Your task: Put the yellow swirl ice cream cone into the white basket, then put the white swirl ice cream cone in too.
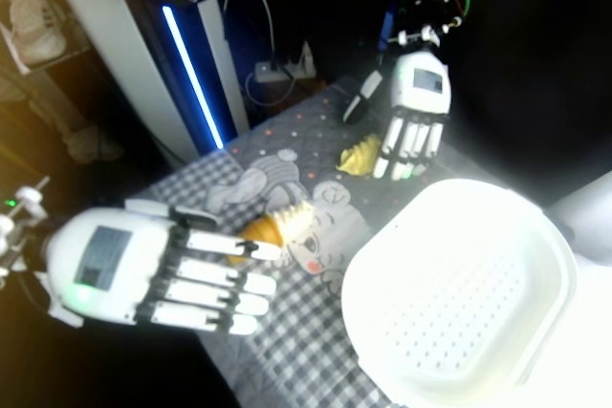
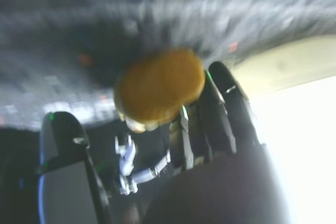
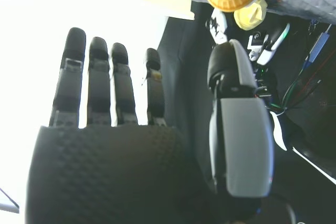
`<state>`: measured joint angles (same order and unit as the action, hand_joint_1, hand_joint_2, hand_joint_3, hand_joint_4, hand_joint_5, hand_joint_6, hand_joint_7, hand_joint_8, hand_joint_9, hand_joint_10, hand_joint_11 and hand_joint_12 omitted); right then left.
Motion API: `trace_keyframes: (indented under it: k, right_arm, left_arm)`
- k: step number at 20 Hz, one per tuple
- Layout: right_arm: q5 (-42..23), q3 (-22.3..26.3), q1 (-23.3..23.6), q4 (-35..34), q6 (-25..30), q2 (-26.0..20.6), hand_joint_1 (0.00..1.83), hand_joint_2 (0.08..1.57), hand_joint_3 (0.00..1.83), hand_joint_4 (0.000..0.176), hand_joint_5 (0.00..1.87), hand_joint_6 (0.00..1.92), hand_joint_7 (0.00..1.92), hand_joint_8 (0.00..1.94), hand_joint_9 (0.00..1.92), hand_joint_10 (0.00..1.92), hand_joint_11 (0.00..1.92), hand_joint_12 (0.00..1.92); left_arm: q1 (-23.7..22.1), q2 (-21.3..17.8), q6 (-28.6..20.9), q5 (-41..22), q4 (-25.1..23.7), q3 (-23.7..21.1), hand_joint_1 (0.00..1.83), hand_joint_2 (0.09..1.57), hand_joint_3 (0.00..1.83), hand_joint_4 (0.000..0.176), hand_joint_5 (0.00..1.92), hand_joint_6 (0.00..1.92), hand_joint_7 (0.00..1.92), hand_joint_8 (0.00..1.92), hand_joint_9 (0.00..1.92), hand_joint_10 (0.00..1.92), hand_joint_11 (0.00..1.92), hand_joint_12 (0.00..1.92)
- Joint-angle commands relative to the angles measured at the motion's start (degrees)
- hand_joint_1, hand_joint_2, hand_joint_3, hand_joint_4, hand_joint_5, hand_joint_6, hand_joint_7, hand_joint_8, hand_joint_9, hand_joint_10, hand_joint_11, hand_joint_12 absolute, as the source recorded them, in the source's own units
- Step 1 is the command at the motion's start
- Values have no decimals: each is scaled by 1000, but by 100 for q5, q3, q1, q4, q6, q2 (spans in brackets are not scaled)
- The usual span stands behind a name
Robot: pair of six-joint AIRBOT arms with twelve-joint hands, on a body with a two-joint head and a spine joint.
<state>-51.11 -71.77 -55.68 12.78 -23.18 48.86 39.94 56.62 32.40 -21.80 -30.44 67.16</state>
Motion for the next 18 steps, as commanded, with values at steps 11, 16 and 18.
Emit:
trace_keyframes:
  k: [11,16,18]
  right_arm:
    - [-618,-58,55,-215,27,17,684,1116,4,106,341,4,286,9,300,14,164,537]
    - [-616,-75,55,-199,27,44,730,1112,0,96,355,5,300,6,285,2,123,493]
    - [-614,-84,55,-195,27,54,703,1119,2,109,350,1,296,3,286,1,138,498]
  left_arm:
    - [-536,193,72,-292,96,269,1201,1035,2,0,1164,658,887,1399,896,1685,864,1839]
    - [-1142,-46,67,-809,181,250,1195,1045,0,0,1141,699,939,1239,918,1628,859,1815]
    - [-1314,-89,67,-990,270,269,1284,1042,0,0,1294,259,1066,1058,904,1111,668,1589]
